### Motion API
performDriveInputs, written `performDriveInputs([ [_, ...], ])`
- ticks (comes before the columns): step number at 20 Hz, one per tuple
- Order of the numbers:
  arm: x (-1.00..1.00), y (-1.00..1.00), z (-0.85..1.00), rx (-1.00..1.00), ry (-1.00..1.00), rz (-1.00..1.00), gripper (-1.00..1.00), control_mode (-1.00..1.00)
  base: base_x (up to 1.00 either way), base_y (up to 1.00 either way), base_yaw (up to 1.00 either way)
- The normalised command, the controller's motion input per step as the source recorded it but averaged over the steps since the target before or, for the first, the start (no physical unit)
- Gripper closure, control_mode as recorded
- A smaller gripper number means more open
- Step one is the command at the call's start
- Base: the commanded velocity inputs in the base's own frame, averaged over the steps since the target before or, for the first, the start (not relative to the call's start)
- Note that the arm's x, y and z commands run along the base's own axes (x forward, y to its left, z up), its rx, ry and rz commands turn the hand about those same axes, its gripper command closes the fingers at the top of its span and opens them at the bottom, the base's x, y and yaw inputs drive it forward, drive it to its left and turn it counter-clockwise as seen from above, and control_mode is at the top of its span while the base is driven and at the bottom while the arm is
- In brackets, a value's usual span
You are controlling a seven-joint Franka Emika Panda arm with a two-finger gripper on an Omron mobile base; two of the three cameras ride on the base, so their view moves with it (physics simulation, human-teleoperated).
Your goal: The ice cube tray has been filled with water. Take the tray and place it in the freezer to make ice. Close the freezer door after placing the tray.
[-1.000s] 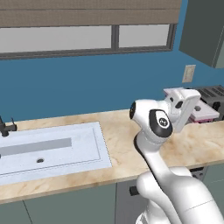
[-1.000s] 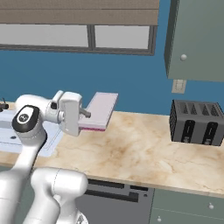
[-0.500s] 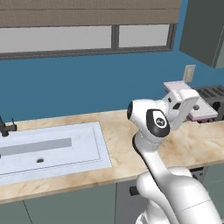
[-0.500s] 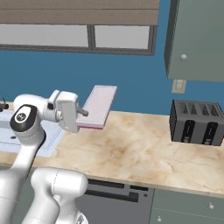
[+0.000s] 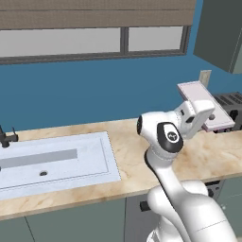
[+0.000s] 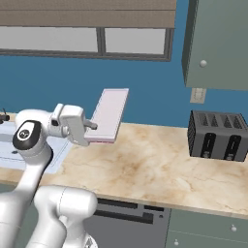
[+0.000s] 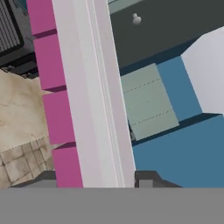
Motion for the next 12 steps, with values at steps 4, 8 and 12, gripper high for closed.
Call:
performDriveInputs([
  [4,0.0,0.0,0.0,0.0,0.0,0.0,1.0,1.0,0.0,0.0,0.0],
  [8,0.0,0.0,0.0,0.0,0.0,0.0,1.0,1.0,-0.37,0.04,0.0],
  [12,0.0,0.0,0.0,0.0,0.0,0.0,1.0,1.0,-0.9,0.21,0.0],
])
